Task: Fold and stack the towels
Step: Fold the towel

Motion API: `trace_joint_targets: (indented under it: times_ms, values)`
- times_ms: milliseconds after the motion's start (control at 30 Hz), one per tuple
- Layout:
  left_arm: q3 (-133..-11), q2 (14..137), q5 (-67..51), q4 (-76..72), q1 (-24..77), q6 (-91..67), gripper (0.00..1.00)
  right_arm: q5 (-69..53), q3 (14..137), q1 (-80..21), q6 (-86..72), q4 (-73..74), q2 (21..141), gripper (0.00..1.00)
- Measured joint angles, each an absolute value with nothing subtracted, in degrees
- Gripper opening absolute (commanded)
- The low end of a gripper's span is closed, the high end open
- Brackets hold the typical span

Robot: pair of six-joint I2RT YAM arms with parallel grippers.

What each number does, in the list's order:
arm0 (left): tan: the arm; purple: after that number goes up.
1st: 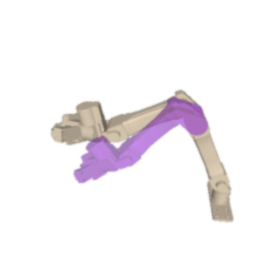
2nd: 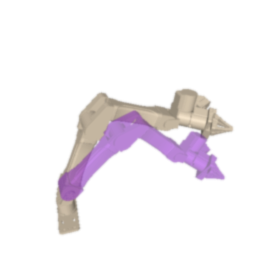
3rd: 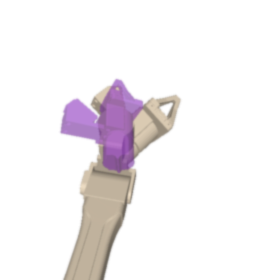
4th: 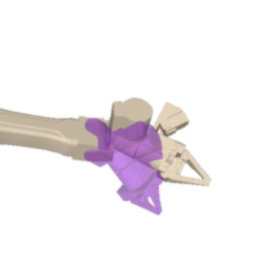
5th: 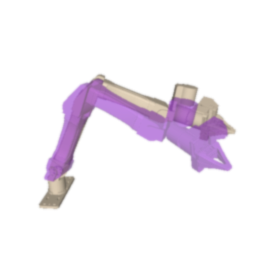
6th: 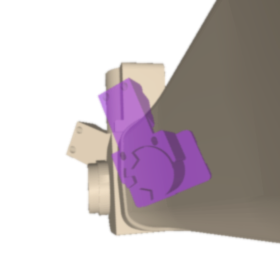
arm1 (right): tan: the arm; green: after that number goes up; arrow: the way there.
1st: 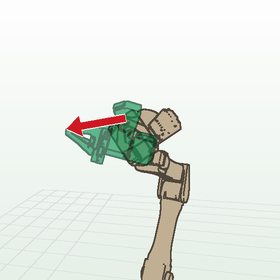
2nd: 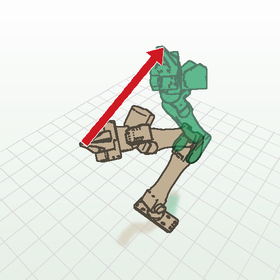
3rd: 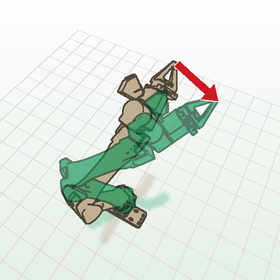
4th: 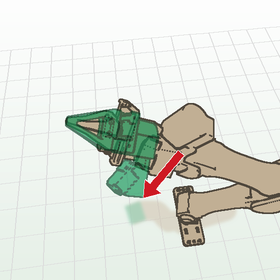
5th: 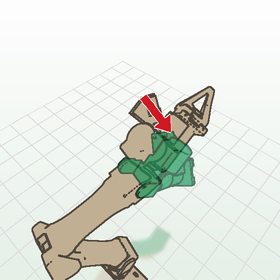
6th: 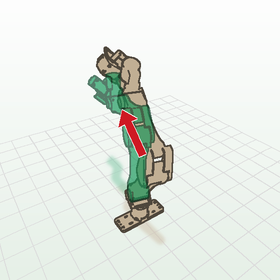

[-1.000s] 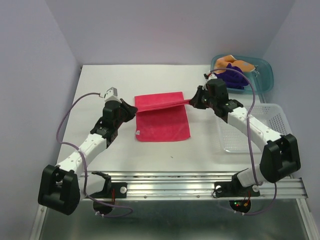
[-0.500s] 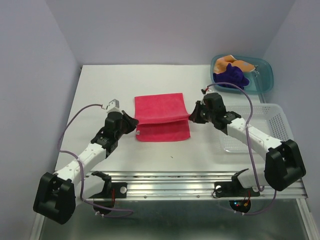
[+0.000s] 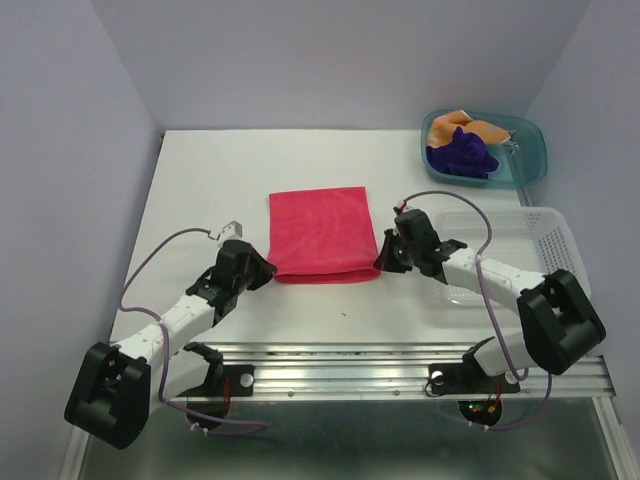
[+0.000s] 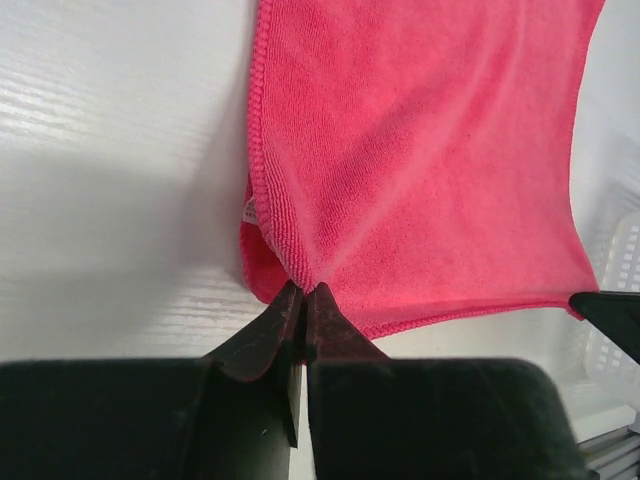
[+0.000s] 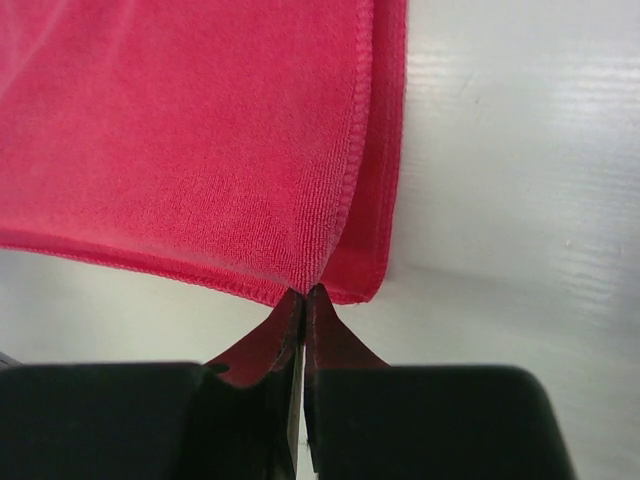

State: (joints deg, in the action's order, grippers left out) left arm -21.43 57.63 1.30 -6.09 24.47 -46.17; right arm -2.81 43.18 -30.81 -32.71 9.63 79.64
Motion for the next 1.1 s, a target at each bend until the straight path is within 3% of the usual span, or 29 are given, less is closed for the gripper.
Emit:
trace_joint_targets:
  times_ms: [67,167,200,233,400,500,667,800,1100]
  values:
    - [-21.3,57.7,1.1,-5.9,24.8,-46.5,0.16,-2.5,42.2,-31.1,-33.3,9.5,80.4,0.09]
    - [-21.0,57.7,0.9,-5.7,25.3,-46.9,0.39,-1.7,40.7,-31.2,-34.5,9.5,81.5,0.2]
    - [-20.9,57.7,0.9,-5.5,25.4,-46.7,0.46,-1.4,40.4,-31.2,-34.9,9.5,81.5,0.26]
    - [-20.8,57.6,0.9,-5.4,25.5,-47.0,0.49,-1.0,40.2,-31.2,-35.0,9.7,81.5,0.4]
    - [-20.6,55.6,1.1,-2.7,25.5,-46.8,0.79,0.5,40.2,-31.3,-35.6,10.0,81.5,0.66]
    - [-20.9,53.4,2.4,-1.0,25.6,-46.4,0.89,1.4,40.7,-31.3,-35.1,11.1,81.1,0.71]
    - [-27.5,56.2,5.3,0.9,24.3,-44.2,0.91,4.1,48.0,-31.3,-32.8,14.4,82.4,0.76]
    - [-39.7,68.9,5.3,-1.8,19.4,-40.5,0.91,6.6,62.4,-30.5,-29.4,14.7,91.6,0.73]
    - [-64.6,99.2,0.6,-4.8,13.4,-33.0,0.69,5.3,88.1,-22.7,-22.0,15.0,115.0,0.59]
